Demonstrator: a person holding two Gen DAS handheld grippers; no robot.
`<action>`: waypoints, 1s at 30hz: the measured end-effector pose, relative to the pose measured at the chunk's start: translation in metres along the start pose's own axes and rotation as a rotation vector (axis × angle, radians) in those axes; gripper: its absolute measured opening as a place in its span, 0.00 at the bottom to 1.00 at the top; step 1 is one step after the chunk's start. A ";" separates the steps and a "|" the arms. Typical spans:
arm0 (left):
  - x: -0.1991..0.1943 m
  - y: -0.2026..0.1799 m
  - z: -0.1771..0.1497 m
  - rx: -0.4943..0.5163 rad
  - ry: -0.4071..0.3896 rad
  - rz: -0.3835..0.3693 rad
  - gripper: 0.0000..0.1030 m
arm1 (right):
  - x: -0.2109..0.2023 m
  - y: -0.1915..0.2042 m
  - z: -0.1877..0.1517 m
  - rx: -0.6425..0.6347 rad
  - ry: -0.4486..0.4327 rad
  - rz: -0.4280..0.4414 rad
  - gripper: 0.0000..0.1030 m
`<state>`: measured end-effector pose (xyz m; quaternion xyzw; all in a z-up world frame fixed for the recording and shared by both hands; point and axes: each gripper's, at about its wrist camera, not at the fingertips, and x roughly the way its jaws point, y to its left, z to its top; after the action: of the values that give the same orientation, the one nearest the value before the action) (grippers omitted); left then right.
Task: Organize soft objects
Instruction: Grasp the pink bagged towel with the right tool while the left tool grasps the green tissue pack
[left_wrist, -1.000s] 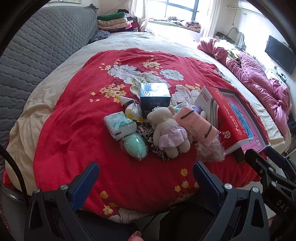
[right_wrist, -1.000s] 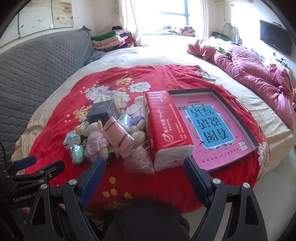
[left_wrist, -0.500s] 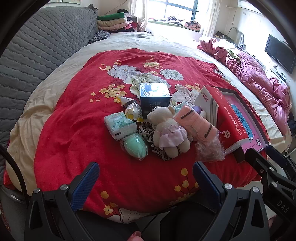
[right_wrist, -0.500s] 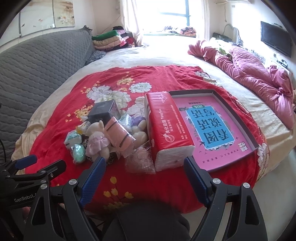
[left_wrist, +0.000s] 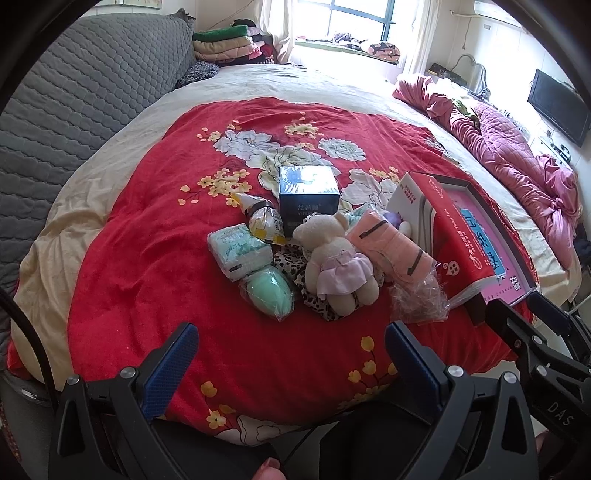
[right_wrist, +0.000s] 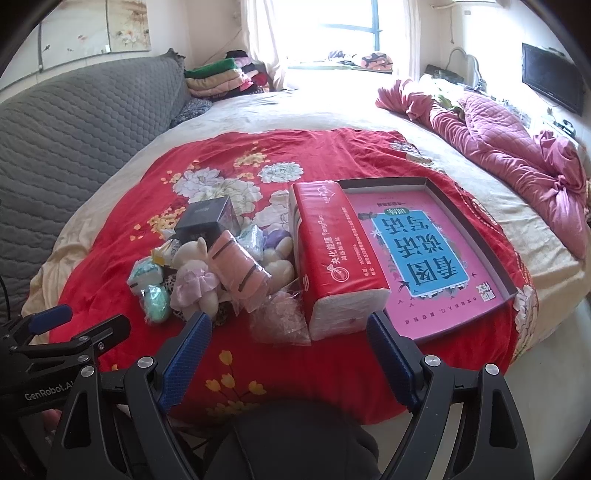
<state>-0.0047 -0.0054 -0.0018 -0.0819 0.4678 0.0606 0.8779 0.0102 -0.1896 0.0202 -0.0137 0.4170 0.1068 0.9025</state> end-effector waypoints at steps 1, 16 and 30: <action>0.001 0.001 0.000 -0.002 0.002 0.000 0.98 | 0.000 0.000 0.000 0.001 0.000 -0.001 0.84; 0.034 0.068 0.010 -0.166 0.075 -0.060 0.98 | 0.034 0.026 0.017 -0.144 0.016 -0.016 0.84; 0.106 0.103 0.050 -0.252 0.195 -0.087 0.98 | 0.084 0.052 0.026 -0.311 0.036 -0.107 0.84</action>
<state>0.0759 0.1084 -0.0714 -0.2171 0.5357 0.0728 0.8128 0.0723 -0.1206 -0.0233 -0.1774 0.4101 0.1214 0.8864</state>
